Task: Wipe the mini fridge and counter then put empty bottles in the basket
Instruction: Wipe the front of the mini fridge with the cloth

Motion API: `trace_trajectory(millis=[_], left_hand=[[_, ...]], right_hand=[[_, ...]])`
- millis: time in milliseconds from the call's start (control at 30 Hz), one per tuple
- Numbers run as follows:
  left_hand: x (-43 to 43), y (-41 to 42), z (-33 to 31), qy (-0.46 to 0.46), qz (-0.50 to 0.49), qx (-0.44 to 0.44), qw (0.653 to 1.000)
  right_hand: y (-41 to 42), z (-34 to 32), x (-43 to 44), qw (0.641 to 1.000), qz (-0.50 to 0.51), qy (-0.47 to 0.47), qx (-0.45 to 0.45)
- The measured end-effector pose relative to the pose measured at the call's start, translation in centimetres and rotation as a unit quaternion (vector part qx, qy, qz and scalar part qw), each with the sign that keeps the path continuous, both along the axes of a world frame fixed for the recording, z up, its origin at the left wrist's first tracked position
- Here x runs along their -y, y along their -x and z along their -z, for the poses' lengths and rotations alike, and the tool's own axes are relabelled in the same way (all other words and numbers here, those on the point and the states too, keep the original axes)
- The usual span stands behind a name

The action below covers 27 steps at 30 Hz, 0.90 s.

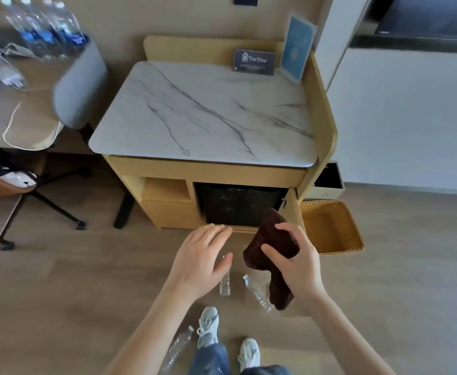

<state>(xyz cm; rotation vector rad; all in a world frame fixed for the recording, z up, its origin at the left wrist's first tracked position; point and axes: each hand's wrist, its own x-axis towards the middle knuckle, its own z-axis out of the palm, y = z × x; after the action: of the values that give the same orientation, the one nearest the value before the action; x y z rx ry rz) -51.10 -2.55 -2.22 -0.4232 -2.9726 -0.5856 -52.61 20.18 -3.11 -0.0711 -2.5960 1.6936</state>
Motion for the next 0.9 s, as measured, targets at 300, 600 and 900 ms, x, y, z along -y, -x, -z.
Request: trace_trajectory(millis=[300, 600, 900], left_hand=[[3.6, 10.9, 13.5, 0.018, -0.015, -0.01, 1.0], [4.8, 21.4, 38.5, 0.021, -0.02, -0.025, 0.999], [4.3, 27.2, 56.0, 0.03, -0.005, -0.112, 0.993]], right_hand=[[10.8, 13.5, 4.3, 0.999, 0.027, 0.047, -0.008], [20.8, 38.5, 6.5, 0.998, 0.037, 0.011, -0.051], [26.8, 55.4, 6.0, 0.99, 0.046, -0.043, -0.128]])
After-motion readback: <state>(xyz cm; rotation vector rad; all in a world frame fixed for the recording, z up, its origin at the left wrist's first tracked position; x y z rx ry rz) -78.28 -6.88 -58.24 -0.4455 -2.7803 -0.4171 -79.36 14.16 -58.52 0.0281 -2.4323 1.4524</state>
